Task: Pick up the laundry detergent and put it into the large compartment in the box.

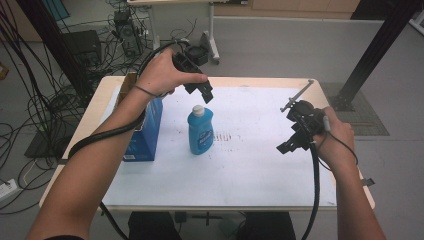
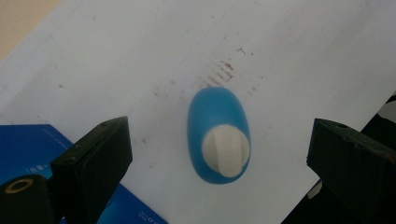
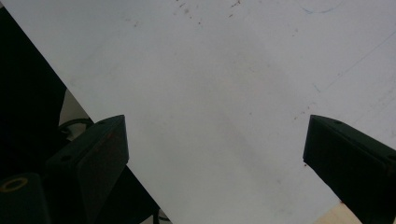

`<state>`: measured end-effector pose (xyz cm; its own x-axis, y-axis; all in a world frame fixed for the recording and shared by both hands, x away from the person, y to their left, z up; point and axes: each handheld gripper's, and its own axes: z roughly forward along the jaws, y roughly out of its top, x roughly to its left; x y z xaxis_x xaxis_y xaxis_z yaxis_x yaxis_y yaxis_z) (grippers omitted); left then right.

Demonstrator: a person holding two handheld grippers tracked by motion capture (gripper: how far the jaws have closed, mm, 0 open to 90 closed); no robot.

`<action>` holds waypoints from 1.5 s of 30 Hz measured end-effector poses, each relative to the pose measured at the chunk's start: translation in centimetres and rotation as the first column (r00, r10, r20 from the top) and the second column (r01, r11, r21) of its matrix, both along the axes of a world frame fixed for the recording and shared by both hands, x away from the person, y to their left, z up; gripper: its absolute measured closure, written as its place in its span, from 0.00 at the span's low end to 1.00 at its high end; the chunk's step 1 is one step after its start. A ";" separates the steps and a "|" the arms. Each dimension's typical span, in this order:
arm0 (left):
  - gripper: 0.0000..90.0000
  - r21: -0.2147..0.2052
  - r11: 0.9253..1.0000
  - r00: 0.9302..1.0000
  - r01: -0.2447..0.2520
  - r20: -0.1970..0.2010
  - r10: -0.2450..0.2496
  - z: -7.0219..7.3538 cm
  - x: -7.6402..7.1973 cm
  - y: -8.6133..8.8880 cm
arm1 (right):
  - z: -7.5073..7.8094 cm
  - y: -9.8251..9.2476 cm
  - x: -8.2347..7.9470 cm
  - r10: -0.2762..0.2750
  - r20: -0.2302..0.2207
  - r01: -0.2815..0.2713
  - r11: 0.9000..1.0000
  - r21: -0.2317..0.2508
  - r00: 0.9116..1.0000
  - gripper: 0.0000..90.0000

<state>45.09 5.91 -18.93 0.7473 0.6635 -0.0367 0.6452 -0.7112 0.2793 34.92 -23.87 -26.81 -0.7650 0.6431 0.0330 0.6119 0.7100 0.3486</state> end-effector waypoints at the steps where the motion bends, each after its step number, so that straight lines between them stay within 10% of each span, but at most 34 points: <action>1: 0.08 0.001 1.000 1.000 0.002 0.002 -0.002 -0.1 0.0 0.0 | 0.0 0.0 0.0 -0.001 0.001 0.001 1.000 -0.002 1.000 0.07; 45: 0.08 -0.050 0.999 1.000 0.002 0.002 -0.002 -6.8 -1.3 0.8 | -0.7 0.4 0.0 -0.002 -0.008 0.001 1.000 -0.013 1.000 0.07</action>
<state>43.80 6.72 -25.71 0.7484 0.6597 -0.0687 0.6436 -0.6972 0.3157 34.95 -23.50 -27.52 -0.7638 0.6447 0.0308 0.6158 0.7136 0.3340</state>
